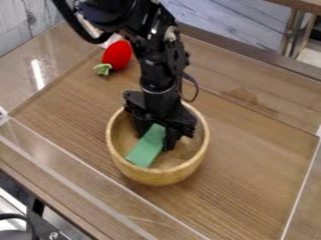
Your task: Remove the green stick from the brown bowl and put it on the table
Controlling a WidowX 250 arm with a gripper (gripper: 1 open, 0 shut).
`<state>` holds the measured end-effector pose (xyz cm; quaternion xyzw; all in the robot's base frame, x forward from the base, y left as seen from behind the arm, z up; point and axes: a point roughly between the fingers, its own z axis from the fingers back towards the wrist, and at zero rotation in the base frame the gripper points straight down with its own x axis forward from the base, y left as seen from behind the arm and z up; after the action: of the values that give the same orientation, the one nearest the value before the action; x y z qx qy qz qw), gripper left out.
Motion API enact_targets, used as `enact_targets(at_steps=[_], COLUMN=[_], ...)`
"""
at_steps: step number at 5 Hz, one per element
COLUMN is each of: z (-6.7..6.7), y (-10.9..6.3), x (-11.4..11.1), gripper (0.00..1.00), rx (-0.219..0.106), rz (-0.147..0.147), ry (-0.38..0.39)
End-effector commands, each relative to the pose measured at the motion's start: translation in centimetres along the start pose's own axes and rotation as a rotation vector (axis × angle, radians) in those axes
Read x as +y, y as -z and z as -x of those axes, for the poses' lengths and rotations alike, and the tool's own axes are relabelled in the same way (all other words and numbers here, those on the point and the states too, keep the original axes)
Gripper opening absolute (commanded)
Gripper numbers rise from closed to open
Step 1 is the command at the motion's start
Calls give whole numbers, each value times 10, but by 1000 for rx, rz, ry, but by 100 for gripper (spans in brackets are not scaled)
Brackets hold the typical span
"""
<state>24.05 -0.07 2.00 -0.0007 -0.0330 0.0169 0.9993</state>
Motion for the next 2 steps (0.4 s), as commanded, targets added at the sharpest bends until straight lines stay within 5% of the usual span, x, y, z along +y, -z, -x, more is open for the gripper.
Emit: enact_targets(at_steps=[1, 2], z=[9, 15], y=[-8, -18], x=[-1, -2], gripper=[0, 0], rx=[3, -1], rz=[-12, -23], ry=[6, -18])
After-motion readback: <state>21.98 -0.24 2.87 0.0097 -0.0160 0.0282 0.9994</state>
